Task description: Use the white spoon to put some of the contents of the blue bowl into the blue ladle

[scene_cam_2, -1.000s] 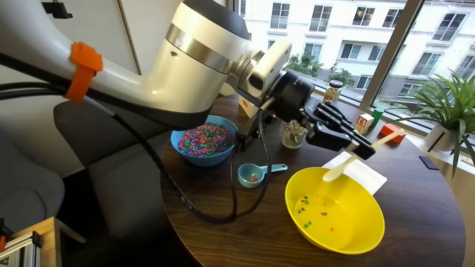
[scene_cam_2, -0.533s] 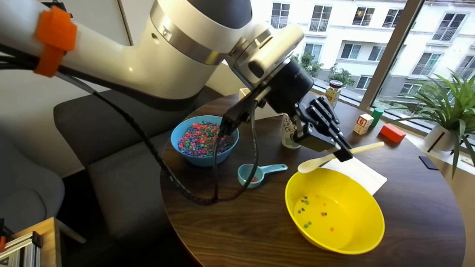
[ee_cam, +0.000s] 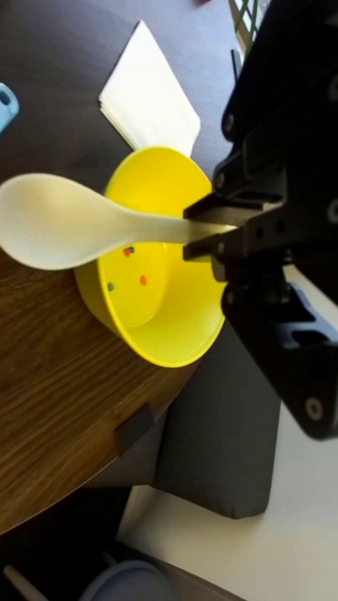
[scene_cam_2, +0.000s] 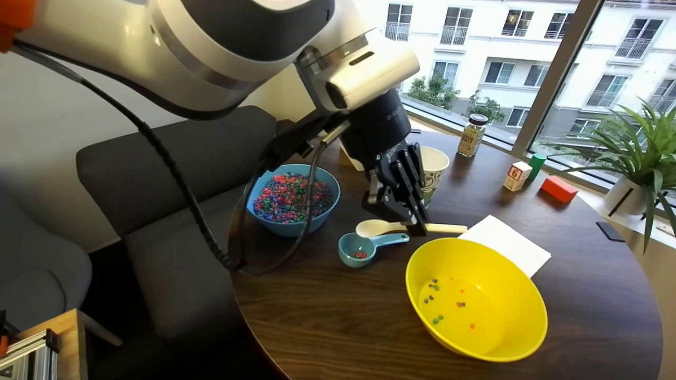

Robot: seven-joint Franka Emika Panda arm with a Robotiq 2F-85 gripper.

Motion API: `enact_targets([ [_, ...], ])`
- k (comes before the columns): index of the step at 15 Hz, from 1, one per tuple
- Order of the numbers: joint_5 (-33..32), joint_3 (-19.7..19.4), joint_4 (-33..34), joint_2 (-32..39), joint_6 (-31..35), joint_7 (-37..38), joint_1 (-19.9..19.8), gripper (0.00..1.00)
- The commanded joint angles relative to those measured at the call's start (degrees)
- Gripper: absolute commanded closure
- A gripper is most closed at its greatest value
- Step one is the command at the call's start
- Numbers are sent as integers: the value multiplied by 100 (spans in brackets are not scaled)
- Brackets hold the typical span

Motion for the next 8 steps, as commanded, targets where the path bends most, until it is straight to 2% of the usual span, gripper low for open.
enact_targets([
  [1, 790, 0, -474, -449, -157, -599, 2, 97],
  [8, 1560, -7, -1160, -760, -109, -1145, -117, 97],
])
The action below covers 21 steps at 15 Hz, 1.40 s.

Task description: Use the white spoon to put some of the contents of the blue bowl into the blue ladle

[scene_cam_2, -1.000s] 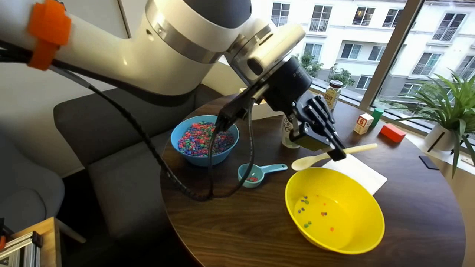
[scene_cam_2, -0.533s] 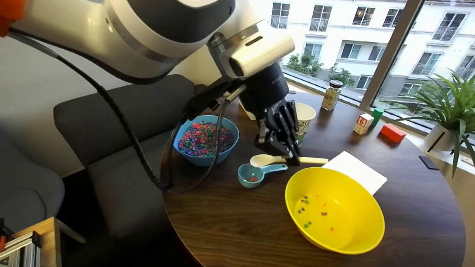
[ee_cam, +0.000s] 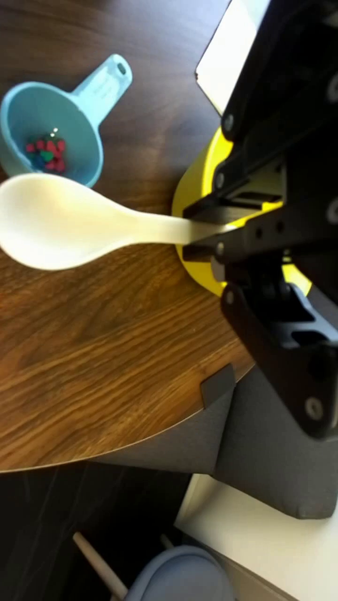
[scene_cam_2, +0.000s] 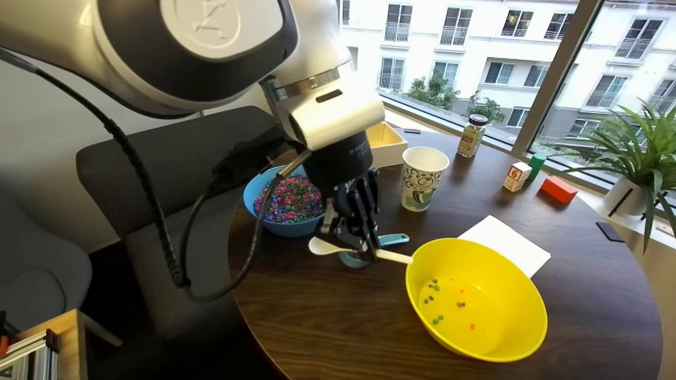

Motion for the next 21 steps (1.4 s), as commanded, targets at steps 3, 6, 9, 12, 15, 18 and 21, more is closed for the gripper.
enact_targets([
  [3, 696, -38, -582, -220, 37, -451, -154, 97],
  [6, 814, -47, -677, -150, -9, -555, -232, 97],
  [9, 837, -48, -720, -71, 5, -568, -285, 97],
  [12, 962, -56, -742, 6, 49, -584, -293, 97],
  [15, 892, -45, -751, 110, 109, -508, -311, 97],
  [18, 936, -59, -731, 209, 100, -544, -297, 97],
  [21, 982, -72, -717, 303, 88, -566, -282, 97],
])
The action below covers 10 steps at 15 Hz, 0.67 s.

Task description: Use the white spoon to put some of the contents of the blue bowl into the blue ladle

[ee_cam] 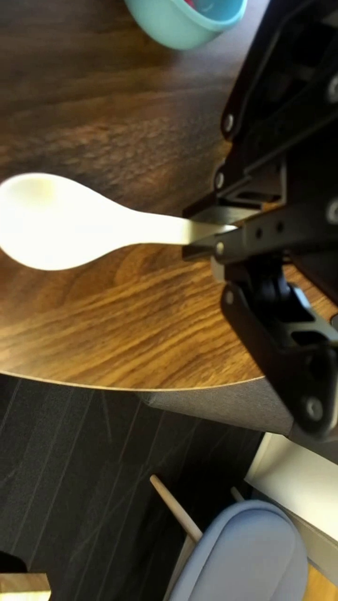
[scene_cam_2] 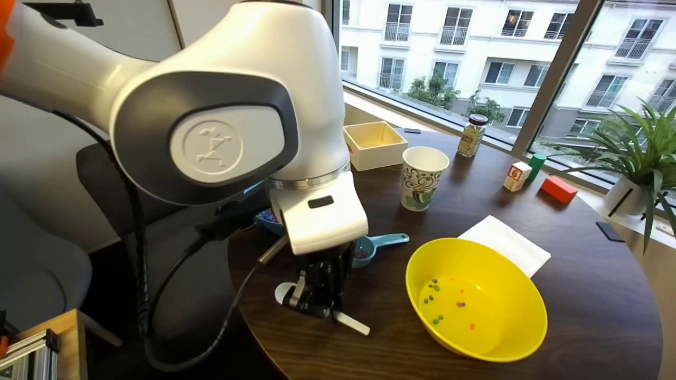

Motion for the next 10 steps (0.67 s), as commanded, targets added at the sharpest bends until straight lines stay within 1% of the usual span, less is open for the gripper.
enact_targets([
  [1, 216, -12, -38, 107, 77, -121, -10, 97],
  [7, 283, -39, -5, 220, 65, -117, -6, 97],
  [8, 284, -45, 11, 227, 55, -132, -8, 62],
  [9, 302, -51, 19, 223, 53, -137, -8, 61],
  [10, 264, -45, 15, 199, 58, -100, -8, 56],
])
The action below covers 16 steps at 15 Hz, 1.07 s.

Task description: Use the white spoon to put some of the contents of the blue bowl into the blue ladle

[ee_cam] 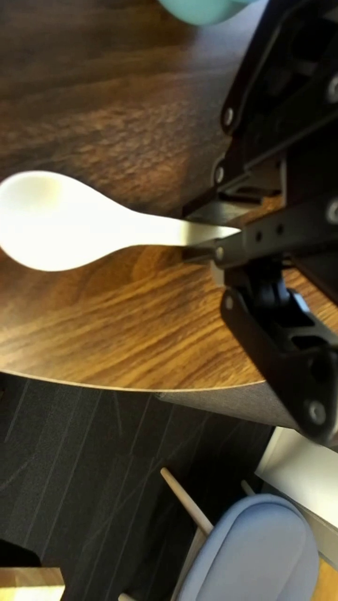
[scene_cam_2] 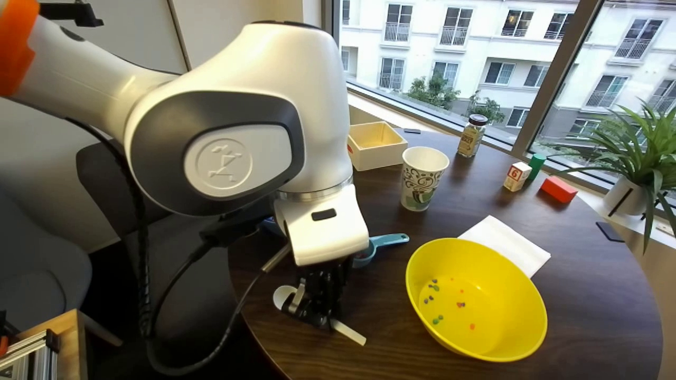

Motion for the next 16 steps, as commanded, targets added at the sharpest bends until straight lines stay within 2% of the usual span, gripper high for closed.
enact_targets([
  [1, 165, -19, 7, 21, 51, -119, -5, 47],
  [6, 56, -5, 84, -107, -61, -224, -3, 10],
  [8, -30, 3, 133, -182, -202, -526, 1, 0],
  [12, -81, -1, 168, -377, -48, -1154, -25, 0],
  [16, 198, 11, 243, -600, -177, -1846, 2, 0],
])
